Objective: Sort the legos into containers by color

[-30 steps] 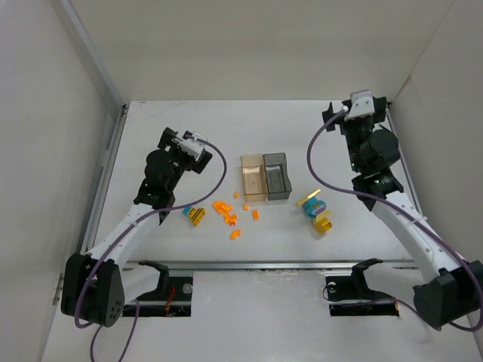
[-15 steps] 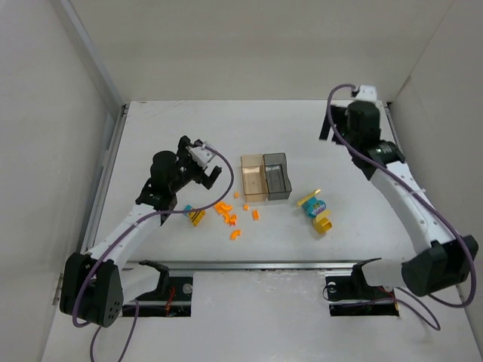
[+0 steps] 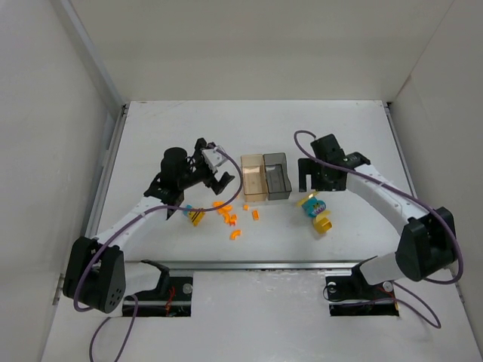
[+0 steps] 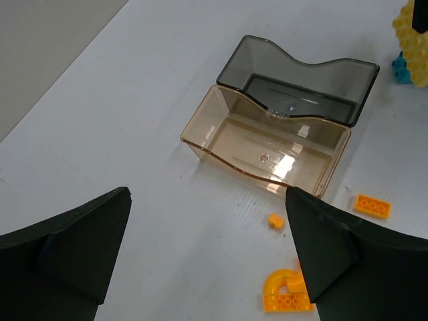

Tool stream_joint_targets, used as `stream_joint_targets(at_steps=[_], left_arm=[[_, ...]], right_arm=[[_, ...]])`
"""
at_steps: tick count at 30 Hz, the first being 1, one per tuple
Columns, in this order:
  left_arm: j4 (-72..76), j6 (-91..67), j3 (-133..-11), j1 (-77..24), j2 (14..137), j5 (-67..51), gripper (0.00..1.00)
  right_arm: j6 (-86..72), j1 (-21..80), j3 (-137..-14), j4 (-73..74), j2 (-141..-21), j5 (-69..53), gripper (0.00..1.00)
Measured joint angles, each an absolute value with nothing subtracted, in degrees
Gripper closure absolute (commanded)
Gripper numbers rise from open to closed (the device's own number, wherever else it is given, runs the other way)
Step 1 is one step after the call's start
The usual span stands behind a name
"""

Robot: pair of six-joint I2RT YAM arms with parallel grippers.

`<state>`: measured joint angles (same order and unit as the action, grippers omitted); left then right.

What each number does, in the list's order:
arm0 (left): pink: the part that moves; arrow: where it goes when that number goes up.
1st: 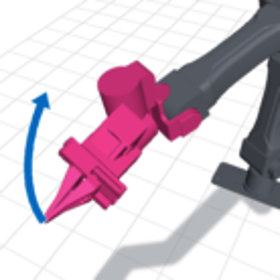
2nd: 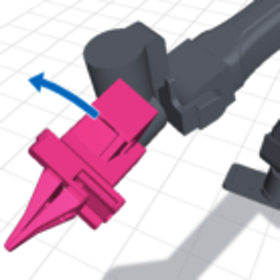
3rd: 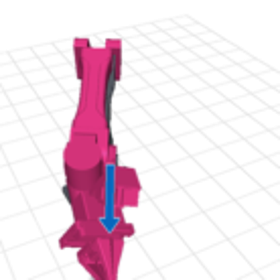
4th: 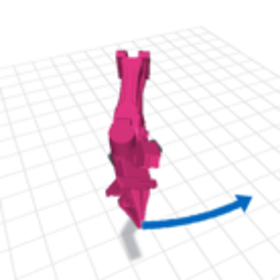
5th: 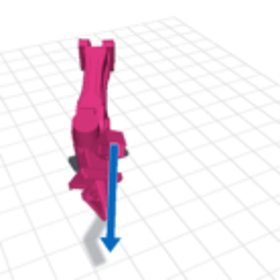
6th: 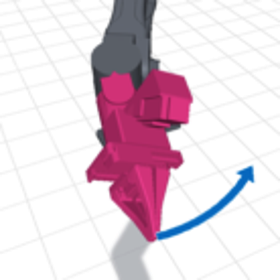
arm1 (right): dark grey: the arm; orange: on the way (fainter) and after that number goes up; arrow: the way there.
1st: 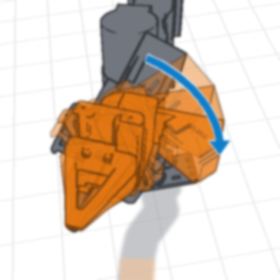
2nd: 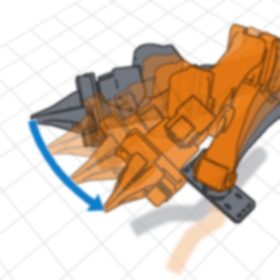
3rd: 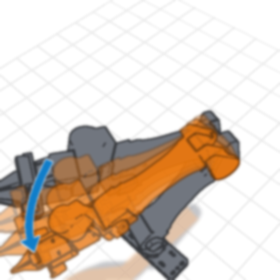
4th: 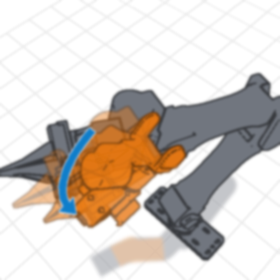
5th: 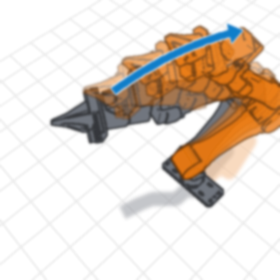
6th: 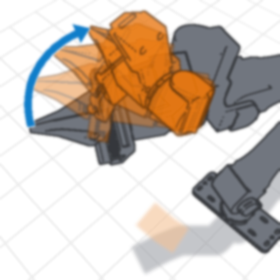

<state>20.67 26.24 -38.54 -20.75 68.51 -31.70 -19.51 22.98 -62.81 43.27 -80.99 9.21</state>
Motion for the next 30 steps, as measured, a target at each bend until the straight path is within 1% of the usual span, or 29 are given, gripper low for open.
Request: stream_joint_targets(at_steps=[7,19,30], left_arm=[[20.71,26.09,-40.16,-21.58,69.82,-32.80,0.00],[20.73,25.80,-40.66,-22.13,70.32,-33.26,0.00],[20.49,26.06,-40.69,-22.13,70.32,-33.21,0.00]], right_arm=[[-19.97,27.14,-61.65,44.60,-84.64,9.30,0.00],[-21.65,27.46,-61.04,46.72,-87.35,11.14,0.01],[-21.61,30.63,-61.47,49.82,-85.08,10.13,0.00]])
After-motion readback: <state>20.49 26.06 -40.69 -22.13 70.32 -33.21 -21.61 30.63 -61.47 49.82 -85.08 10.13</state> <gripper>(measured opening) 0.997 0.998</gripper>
